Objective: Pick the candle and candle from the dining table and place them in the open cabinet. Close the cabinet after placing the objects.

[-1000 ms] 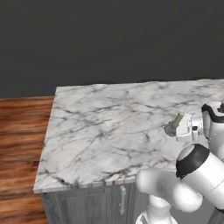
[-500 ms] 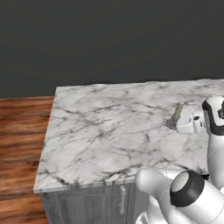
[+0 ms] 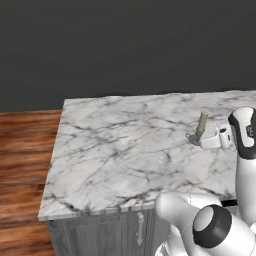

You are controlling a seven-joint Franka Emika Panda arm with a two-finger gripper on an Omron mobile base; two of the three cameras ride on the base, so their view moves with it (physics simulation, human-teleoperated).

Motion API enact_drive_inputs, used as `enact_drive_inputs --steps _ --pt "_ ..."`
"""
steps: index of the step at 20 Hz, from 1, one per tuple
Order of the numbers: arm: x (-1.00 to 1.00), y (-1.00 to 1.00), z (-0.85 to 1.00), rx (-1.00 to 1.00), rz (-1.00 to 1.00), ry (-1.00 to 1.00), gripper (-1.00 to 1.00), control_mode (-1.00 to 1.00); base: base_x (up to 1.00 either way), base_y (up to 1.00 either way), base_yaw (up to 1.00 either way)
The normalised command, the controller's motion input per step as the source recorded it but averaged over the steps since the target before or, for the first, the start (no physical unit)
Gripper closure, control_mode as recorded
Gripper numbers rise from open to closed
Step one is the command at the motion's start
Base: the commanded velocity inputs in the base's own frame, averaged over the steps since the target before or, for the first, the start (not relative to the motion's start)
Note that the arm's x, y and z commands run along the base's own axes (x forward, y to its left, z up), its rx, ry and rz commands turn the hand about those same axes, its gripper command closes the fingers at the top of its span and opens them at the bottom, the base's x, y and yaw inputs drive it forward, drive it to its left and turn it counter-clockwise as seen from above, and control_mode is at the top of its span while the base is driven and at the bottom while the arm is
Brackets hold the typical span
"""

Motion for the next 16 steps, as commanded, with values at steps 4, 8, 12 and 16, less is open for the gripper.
enact_drive_inputs --steps 4,8,12,16 --pt "-0.18 -0.01 0.0 0.0 -0.02 -0.09 1.0 -1.0 0.0 0.0 0.0" --pt "0.0 0.0 0.0 0.0 0.0 0.0 1.0 1.0 -0.53 -0.12 -0.33" --pt "0.0 0.0 0.0 0.0 0.0 0.0 1.0 1.0 -0.46 -0.11 -0.48" --pt "0.0 0.0 0.0 0.0 0.0 0.0 1.0 1.0 -0.33 0.0 -0.51"
